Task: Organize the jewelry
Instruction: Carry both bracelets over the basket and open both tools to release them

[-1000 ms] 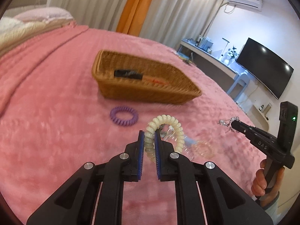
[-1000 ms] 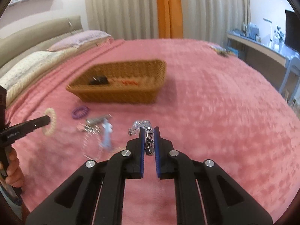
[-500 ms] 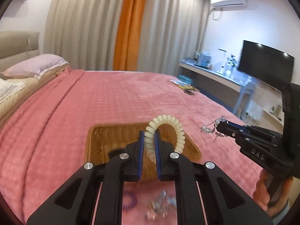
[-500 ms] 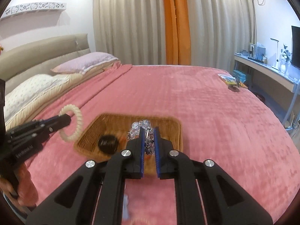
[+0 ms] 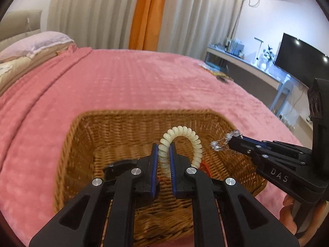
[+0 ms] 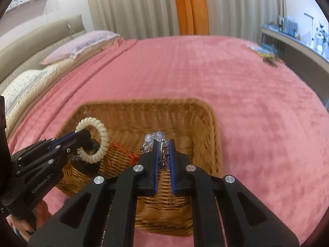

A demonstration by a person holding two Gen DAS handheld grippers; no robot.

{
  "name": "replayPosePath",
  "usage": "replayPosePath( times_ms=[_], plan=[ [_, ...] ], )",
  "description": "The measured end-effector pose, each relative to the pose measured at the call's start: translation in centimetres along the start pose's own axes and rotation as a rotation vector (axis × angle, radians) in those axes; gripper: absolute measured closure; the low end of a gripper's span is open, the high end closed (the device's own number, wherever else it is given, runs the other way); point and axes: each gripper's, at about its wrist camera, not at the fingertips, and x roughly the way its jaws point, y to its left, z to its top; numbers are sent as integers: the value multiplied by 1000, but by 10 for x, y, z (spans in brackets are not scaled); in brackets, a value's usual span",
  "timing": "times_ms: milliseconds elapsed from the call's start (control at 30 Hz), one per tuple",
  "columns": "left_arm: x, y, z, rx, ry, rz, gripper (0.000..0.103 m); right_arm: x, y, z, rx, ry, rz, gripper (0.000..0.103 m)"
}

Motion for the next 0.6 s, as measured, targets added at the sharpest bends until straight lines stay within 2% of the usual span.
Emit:
replayPosePath(
  times_ms=[200,233,267,333,367,400,600],
  plan=[
    [5,-3,-6,21,29,-7,92,9,9,-8,-34,50,-9,95],
    [5,-2,-6,20,31,-9,90,9,9,-8,-32,58,-2,94],
    [4,-1,-7,17,32,-14,83,11,8,-9,-22,72,11,93],
    [1,-1,-8,13,29,-14,68,14,2,-12,3,98,33,74],
    [-2,0,-8,6,25,-19,57,12,-1,-13,12,94,40,67],
    [-4,0,-9,2,19,-23,56,9,-3,-14,13,80,32,55],
    [-32,4,-6,-28,-40,-49,56,-25,-8,-15,37,-14,63,54]
  ],
)
